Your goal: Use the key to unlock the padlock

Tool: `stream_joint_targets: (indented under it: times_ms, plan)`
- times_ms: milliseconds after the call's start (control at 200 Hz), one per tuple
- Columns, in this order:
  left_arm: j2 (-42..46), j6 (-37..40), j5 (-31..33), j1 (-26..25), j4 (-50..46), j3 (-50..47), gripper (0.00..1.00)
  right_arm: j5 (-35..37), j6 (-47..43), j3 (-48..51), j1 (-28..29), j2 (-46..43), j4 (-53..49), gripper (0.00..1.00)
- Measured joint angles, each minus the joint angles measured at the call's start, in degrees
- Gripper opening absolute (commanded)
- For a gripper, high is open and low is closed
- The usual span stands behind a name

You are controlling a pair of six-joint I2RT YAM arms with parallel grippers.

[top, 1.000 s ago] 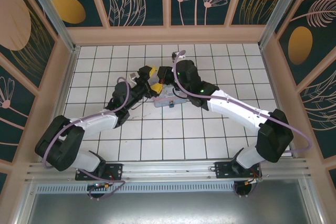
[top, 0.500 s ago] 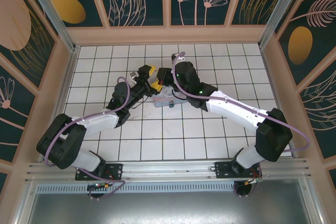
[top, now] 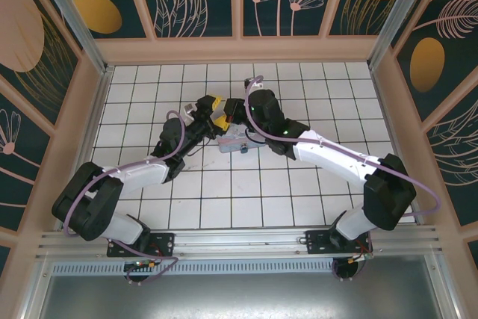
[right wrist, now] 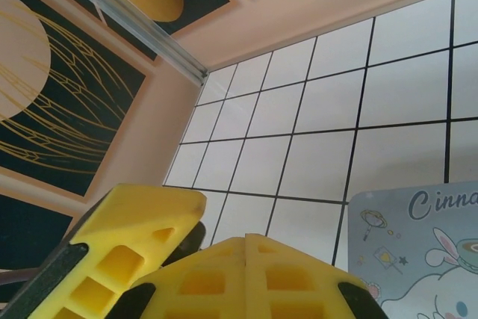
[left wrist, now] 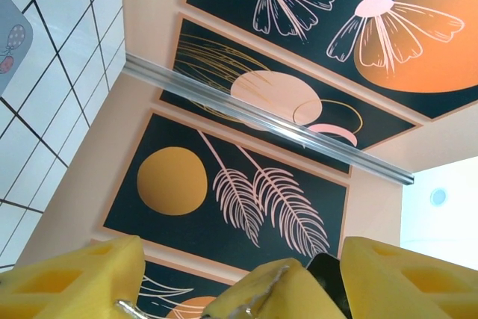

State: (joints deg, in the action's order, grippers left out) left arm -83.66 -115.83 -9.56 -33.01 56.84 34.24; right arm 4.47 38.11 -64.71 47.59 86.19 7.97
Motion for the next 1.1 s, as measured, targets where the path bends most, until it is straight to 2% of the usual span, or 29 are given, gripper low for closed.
stream_joint_targets:
  times_ms: [250, 495, 886, 1096]
  plan:
    - [0.0, 0.1, 0.7, 0.0, 0.0, -0.2, 0.59, 0.0, 0.0, 1.2, -0.3, -0.2, 0.0, 0.00]
    - [0.0, 0.2, 1.1, 0.0, -0.1, -0.2, 0.57, 0.0, 0.0, 1.5, -0.4, -0.5, 0.1, 0.00]
    - [0.0, 0.7, 1.3, 0.0, -0.5, -0.7, 0.47, 0.0, 0.0, 2.5, -1.0, -1.7, 0.4, 0.00]
    - [0.0, 1.2, 1.6, 0.0, -0.5, -0.8, 0.38, 0.0, 0.0, 2.8, -1.1, -2.1, 0.5, 0.00]
